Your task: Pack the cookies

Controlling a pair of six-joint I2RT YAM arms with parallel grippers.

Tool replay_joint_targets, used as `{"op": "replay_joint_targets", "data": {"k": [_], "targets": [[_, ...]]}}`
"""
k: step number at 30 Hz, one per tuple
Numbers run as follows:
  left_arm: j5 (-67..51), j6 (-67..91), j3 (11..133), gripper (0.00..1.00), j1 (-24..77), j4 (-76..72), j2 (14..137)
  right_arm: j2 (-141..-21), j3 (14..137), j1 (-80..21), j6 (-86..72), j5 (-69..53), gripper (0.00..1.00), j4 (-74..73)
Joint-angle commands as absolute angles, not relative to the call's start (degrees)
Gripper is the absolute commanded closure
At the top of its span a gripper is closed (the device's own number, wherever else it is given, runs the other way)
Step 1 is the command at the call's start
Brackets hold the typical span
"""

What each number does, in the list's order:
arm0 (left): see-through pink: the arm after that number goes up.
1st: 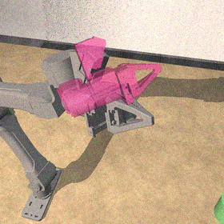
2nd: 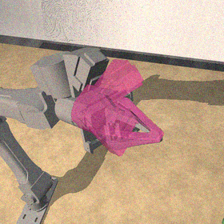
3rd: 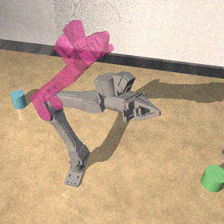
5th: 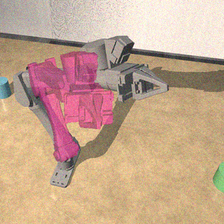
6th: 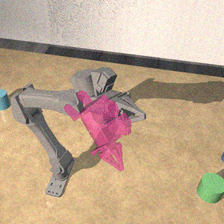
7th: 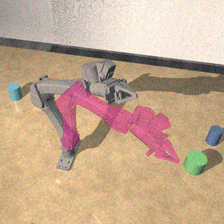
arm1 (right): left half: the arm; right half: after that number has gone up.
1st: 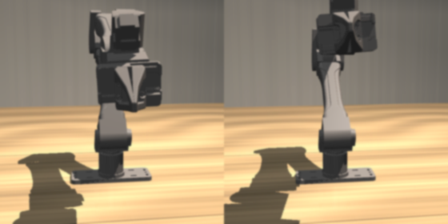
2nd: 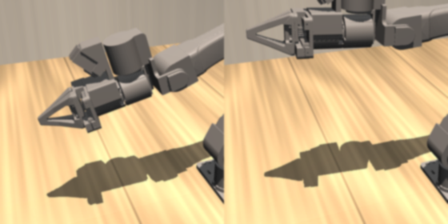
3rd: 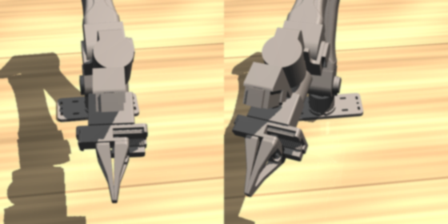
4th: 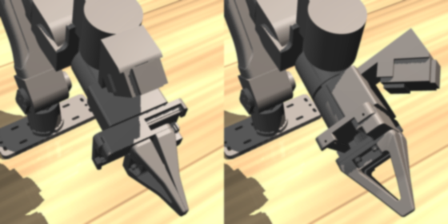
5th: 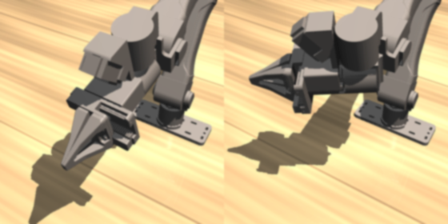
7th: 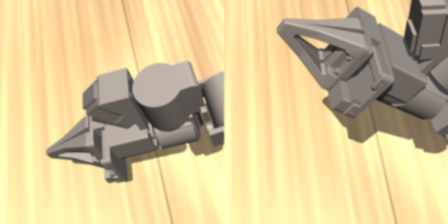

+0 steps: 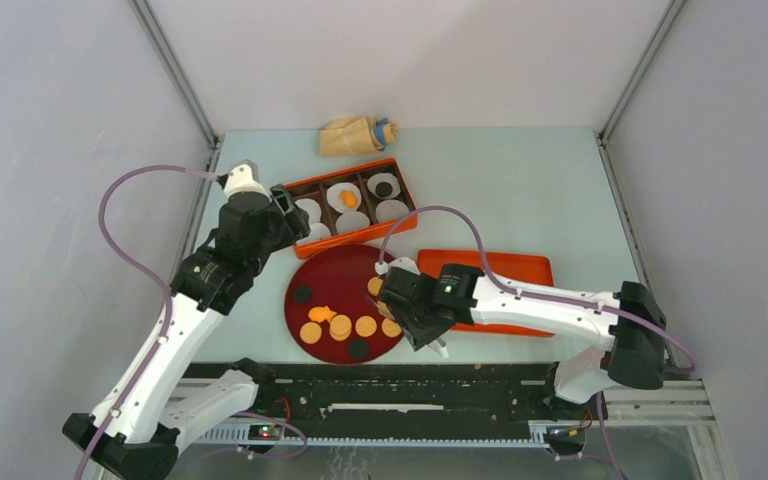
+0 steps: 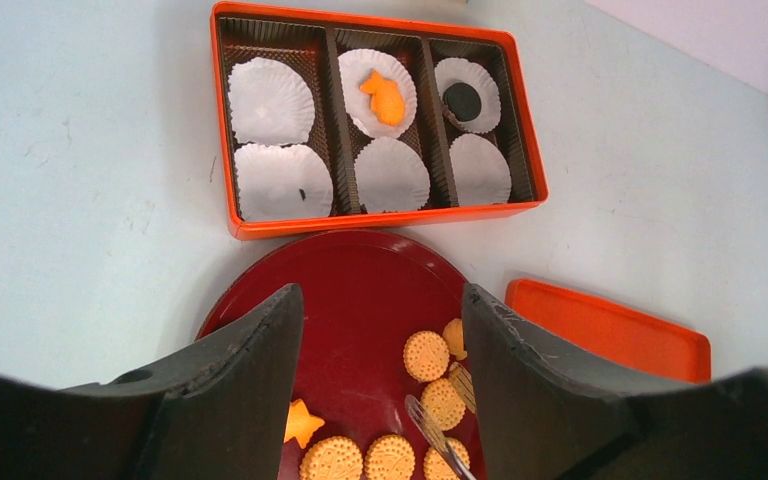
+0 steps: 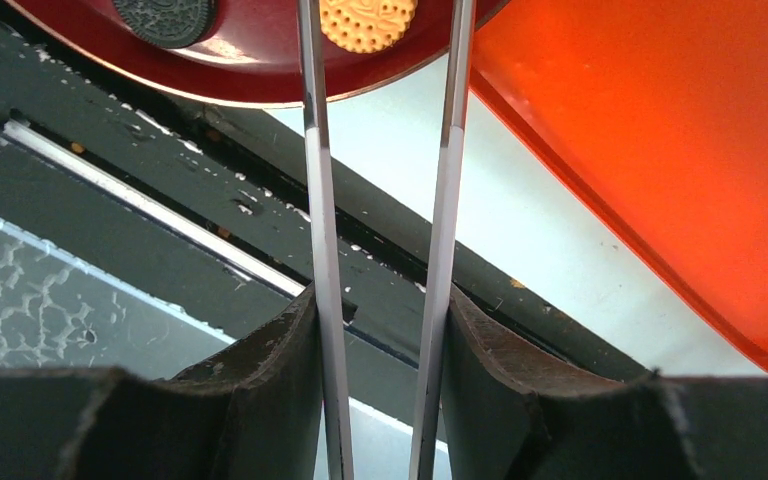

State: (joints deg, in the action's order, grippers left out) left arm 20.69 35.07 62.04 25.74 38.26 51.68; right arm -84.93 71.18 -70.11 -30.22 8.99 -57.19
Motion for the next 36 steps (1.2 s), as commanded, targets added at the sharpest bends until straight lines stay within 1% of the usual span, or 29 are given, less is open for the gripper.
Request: {"op": "replay_joint_targets", "data": {"k": [1,10,17,18,19,23,25,31,36], "targets": [[21.09,35.7,61.81,0.36,25.4,37.55,50.47,-87.17,71.54,-69.63,-30.99,10.64,0.52,-54.62],[21.19,35.56,62.03,0.35,25.4,37.59,50.64,-89.94,71.54,-64.05,-28.01,7.48,0.53,-50.19],[21.64,35.35,61.81,0.35,25.4,37.62,50.73,-91.94,71.73,-63.13,-26.31,4.06,0.54,-48.67],[21.65,35.33,61.79,0.35,25.4,37.62,50.84,-92.24,72.25,-63.03,-26.04,4.16,0.54,-48.91],[21.67,35.4,61.74,0.35,25.4,37.64,50.99,-92.59,73.05,-63.1,-25.63,4.38,0.58,-49.11],[21.33,35.34,61.95,0.35,25.4,37.53,51.87,-93.88,80.77,-62.91,-22.41,7.74,0.68,-50.99],[21.4,35.21,62.19,0.35,25.4,37.53,51.82,-94.8,86.53,-62.93,-20.61,9.64,0.7,-52.77],[24.18,34.72,62.67,0.35,25.4,38.32,50.98,-98.62,99.47,-61.17,-15.54,9.9,0.71,-53.34],[26.6,34.24,64.3,0.35,25.4,39.51,50.44,-107.19,107.77,-57.85,-12.66,5.9,0.71,-52.03]]}}
